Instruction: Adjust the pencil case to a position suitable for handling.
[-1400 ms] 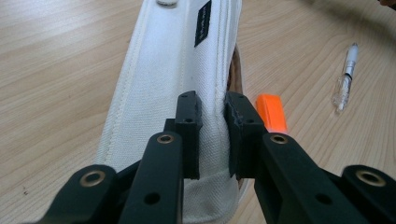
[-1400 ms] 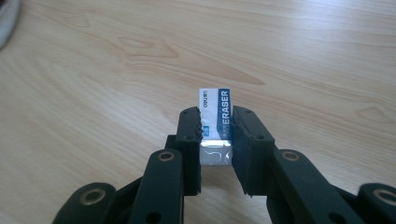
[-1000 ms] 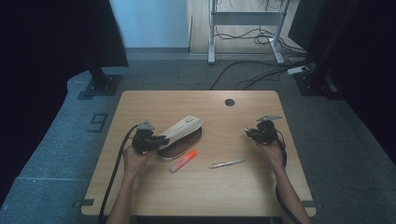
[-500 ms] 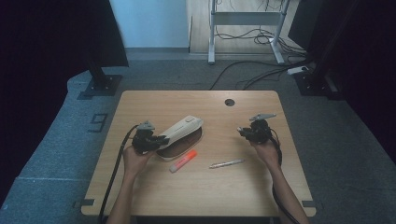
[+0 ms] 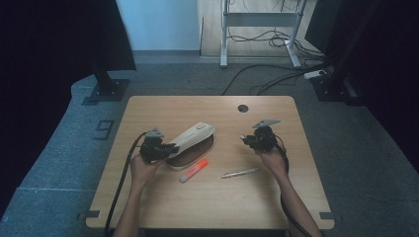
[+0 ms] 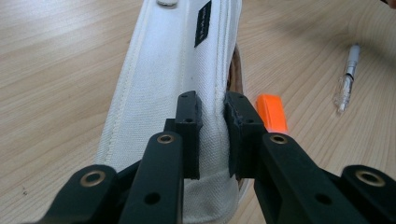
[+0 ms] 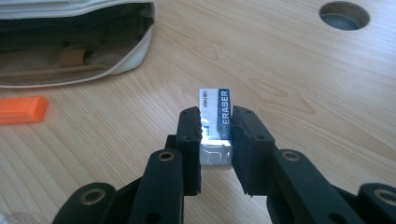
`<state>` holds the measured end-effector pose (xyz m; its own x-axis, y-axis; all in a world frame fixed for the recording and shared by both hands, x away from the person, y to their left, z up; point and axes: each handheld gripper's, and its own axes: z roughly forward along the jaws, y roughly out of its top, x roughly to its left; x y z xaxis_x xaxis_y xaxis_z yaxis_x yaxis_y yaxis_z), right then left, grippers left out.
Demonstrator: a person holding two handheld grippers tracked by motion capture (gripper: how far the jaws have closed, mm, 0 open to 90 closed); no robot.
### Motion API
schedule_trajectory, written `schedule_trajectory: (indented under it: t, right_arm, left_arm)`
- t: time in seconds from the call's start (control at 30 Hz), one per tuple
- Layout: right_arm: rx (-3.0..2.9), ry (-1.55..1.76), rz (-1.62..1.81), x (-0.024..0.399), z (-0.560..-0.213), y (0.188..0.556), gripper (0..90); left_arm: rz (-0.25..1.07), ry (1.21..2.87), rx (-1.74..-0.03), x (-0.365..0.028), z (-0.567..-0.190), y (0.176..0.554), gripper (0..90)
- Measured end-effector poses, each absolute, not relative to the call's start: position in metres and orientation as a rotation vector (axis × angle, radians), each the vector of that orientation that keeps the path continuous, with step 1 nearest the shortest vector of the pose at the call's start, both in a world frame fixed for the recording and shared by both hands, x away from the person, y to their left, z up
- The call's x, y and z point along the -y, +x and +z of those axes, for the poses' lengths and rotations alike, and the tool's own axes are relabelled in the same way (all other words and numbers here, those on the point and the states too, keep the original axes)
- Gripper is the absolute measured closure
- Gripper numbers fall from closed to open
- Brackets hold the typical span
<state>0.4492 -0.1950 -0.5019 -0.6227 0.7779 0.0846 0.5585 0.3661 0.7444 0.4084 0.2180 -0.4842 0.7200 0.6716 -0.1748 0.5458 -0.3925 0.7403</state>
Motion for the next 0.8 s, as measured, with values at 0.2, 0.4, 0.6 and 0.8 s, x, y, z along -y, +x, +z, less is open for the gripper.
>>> schedule_trajectory:
  t: [0.2, 0.4, 0.6, 0.8]
  right_arm:
    - [-2.377, 1.159, 1.108, 0.181, -0.503, 0.451, 71.6]
    - [-2.398, 1.134, 1.116, 0.167, -0.504, 0.453, 71.6]
    - [-2.420, 1.111, 1.118, 0.153, -0.505, 0.455, 71.6]
    - [-2.439, 1.083, 1.124, 0.139, -0.505, 0.457, 71.6]
  left_arm:
    - [0.186, 2.086, -0.920, -0.219, -0.485, 0.408, 76.6]
    - [0.185, 2.086, -0.919, -0.219, -0.485, 0.408, 76.7]
    - [0.184, 2.081, -0.918, -0.219, -0.484, 0.408, 76.8]
    - [0.173, 2.055, -0.931, -0.222, -0.484, 0.409, 77.1]
